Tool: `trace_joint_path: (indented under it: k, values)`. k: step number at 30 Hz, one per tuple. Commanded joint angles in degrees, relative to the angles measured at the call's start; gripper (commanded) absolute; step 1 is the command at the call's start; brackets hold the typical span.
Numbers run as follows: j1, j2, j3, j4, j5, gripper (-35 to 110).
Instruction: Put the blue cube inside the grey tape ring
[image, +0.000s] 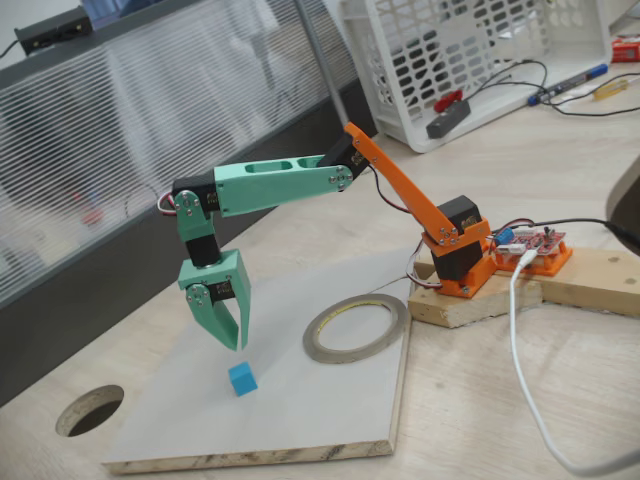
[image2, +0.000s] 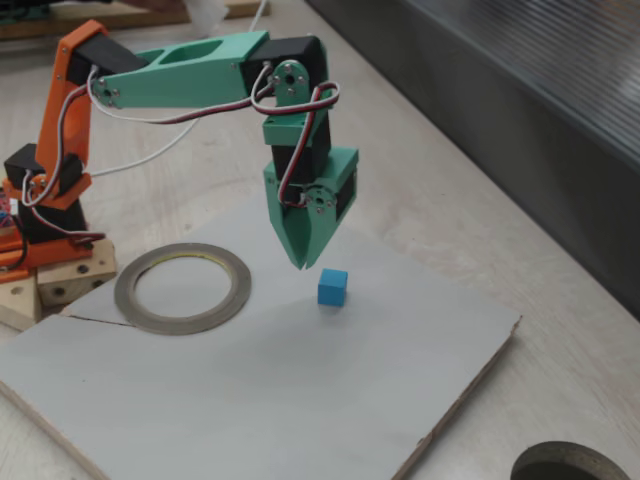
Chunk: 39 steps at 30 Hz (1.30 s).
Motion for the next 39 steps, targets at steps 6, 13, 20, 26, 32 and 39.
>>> trace_joint_path:
  k: [6, 13, 20, 26, 32, 39]
  values:
    - [-0.6, 0.5, -0.8, -0.3, 0.0, 5]
    - [-0.6, 0.5, -0.8, -0.2, 0.0, 5]
    - [-0.6, 0.5, -0.8, 0.0, 0.0, 5]
    - [-0.5, 0.5, -0.7, 0.5, 0.2, 19]
    - [-0.5, 0.3, -0.7, 8.3, 0.6, 51]
    - [-0.5, -5.0, -1.2, 11.2, 0.6, 72]
